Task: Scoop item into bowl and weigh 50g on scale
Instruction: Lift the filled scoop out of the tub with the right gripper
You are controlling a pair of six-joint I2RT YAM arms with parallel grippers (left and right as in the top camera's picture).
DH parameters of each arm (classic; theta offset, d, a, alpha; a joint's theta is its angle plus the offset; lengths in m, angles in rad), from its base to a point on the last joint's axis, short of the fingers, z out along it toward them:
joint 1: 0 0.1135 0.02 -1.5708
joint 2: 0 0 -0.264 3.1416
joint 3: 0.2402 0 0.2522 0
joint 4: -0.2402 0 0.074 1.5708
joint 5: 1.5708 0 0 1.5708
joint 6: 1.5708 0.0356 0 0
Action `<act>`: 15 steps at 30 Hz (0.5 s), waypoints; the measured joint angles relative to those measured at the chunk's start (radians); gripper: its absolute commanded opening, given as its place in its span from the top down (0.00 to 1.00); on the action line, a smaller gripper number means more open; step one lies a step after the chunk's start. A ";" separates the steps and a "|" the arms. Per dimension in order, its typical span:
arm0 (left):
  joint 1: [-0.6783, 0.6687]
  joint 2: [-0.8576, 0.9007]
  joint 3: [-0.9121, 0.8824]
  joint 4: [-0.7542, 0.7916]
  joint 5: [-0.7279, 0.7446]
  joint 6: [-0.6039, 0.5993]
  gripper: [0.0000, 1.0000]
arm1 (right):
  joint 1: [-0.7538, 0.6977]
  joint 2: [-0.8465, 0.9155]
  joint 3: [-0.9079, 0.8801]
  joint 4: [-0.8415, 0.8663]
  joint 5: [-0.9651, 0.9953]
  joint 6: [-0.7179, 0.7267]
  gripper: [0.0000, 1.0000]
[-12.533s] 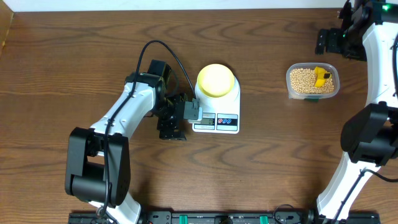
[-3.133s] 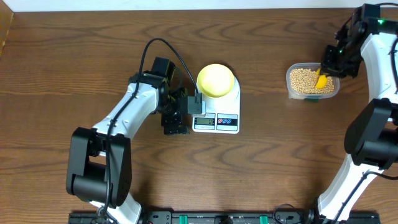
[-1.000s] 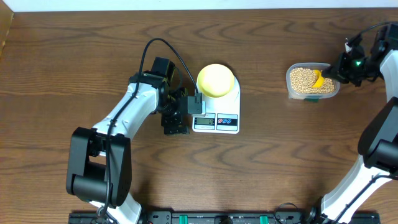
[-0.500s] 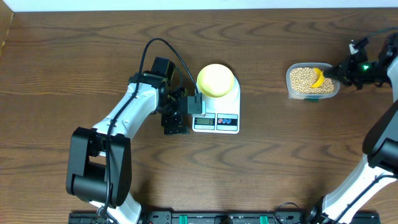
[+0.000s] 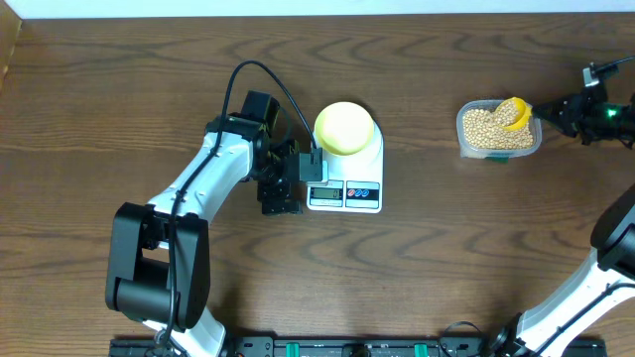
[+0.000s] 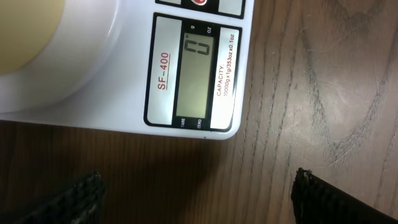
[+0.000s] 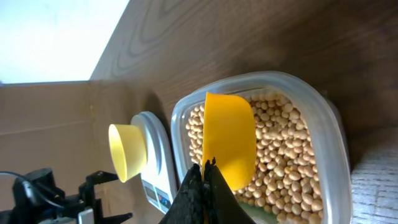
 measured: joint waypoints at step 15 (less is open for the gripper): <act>0.000 0.000 0.000 0.000 0.000 0.000 0.02 | -0.009 0.000 0.000 -0.008 -0.130 -0.004 0.99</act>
